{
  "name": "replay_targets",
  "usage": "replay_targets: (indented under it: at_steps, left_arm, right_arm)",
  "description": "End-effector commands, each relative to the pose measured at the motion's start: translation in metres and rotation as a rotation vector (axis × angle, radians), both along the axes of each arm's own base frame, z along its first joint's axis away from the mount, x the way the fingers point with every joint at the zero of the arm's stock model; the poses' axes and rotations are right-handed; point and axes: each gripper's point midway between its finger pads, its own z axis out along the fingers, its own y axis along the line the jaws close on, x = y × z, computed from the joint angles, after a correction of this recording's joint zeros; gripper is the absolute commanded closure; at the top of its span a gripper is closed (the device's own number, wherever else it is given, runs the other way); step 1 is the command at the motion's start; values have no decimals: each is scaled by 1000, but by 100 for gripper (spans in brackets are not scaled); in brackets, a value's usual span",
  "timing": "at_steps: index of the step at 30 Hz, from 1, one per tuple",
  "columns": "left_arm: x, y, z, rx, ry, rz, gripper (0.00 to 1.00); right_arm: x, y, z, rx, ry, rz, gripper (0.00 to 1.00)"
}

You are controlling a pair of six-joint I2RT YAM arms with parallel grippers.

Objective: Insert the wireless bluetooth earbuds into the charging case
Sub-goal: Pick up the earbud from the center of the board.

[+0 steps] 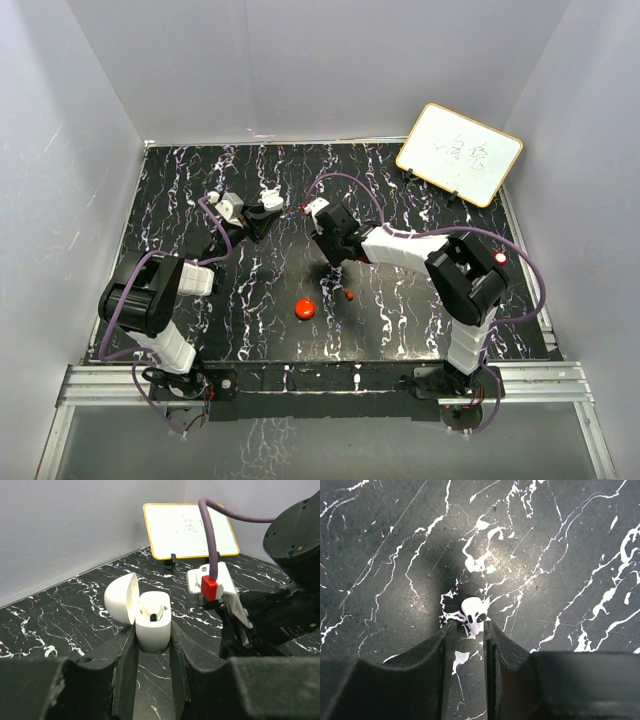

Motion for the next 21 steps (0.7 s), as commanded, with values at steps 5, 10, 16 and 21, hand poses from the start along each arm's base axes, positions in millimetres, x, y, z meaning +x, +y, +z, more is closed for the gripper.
replay_targets:
  at_steps: [5,10,16,21]
  left_arm:
    - [-9,2,54,-41,-223,-7,100]
    - [-9,2,53,-41,-221,-6,100]
    - [-9,2,53,-40,-221,-6,100]
    - [-9,2,53,-39,-222,-4,100]
  right_arm:
    - [12,9,6,-1,-37,23,73]
    - [13,9,4,-7,-39,22,73]
    - [15,10,1,-13,-42,22,74]
    - [17,11,1,-15,-45,24,76]
